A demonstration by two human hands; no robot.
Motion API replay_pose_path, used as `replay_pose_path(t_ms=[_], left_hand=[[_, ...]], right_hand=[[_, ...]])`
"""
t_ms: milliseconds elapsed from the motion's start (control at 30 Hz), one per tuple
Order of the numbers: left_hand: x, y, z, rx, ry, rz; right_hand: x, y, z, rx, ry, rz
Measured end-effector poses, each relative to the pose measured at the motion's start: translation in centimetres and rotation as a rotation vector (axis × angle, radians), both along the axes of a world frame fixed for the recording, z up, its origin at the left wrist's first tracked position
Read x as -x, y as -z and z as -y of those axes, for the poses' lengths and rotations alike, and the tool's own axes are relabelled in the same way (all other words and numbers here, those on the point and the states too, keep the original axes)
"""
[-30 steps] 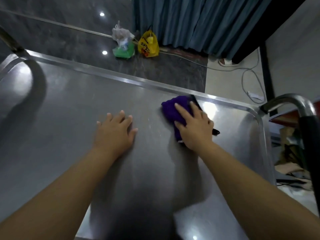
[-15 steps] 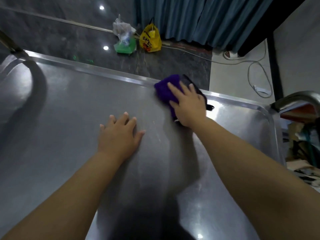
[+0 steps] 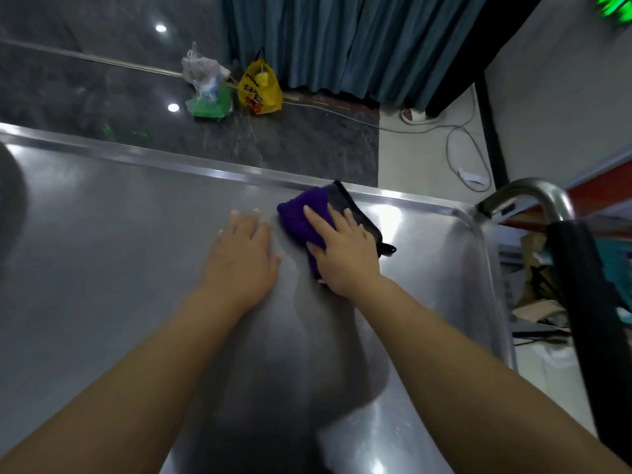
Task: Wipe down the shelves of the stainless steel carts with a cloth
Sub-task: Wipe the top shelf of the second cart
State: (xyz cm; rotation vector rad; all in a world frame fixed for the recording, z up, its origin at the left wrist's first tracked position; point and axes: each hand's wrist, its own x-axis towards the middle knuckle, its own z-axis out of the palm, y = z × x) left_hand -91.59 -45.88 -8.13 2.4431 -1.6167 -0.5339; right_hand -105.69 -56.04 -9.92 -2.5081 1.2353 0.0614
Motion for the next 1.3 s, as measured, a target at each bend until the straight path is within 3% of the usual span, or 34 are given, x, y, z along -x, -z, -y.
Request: replay_pose_path(t_ms=[133, 367, 433, 567, 633, 667, 733, 833, 933, 1100, 1167, 1300], left_hand=[[2.2, 0.9, 1.9, -0.057, 0.066, 0.029], [2.7, 1.0, 2.5, -0.133, 0.059, 0.092], [2.8, 0.9, 2.7, -0.163, 0.075, 0.127], [2.9, 1.1, 2.5, -0.186, 0.101, 0.207], [2.7, 1.4, 2.1, -0.177, 0.097, 0.213], [2.6, 1.5, 1.9, -0.17, 0.099, 0.211], [2.5, 1.6, 1.9, -0.155, 0.105, 0.201], [2.7, 1.5, 1.9, -0.155, 0.101, 0.191], [3.3, 1.4, 1.8, -0.153, 0.083, 0.205], [3.3, 1.7, 1.3, -0.162, 0.08, 0.197], [3.0, 1.8, 0.9, -0.135, 0.097, 0.167], [2.8, 1.5, -0.7, -0.112, 0.106, 0.136]], right_hand=[[3.9, -0.1, 2.3, 0.028, 0.104, -0.022], [10.0, -0.5, 9.2, -0.021, 0.685, -0.066], [8.5, -0.5, 8.9, 0.011, 0.625, -0.109], [5.9, 0.0, 5.8, 0.005, 0.038, -0.057], [7.2, 0.1, 5.5, 0.033, -0.104, -0.018], [8.4, 0.1, 6.0, 0.086, -0.061, 0.013], [11.5, 0.1, 7.8, 0.142, 0.224, 0.01], [13.7, -0.4, 9.2, 0.071, 0.648, -0.092], [10.5, -0.3, 6.5, 0.079, 0.574, -0.101], [9.4, 0.3, 0.1, 0.031, -0.025, 0.026], [11.6, 0.1, 1.0, 0.064, 0.09, 0.036], [13.3, -0.3, 2.6, 0.053, 0.57, -0.037]])
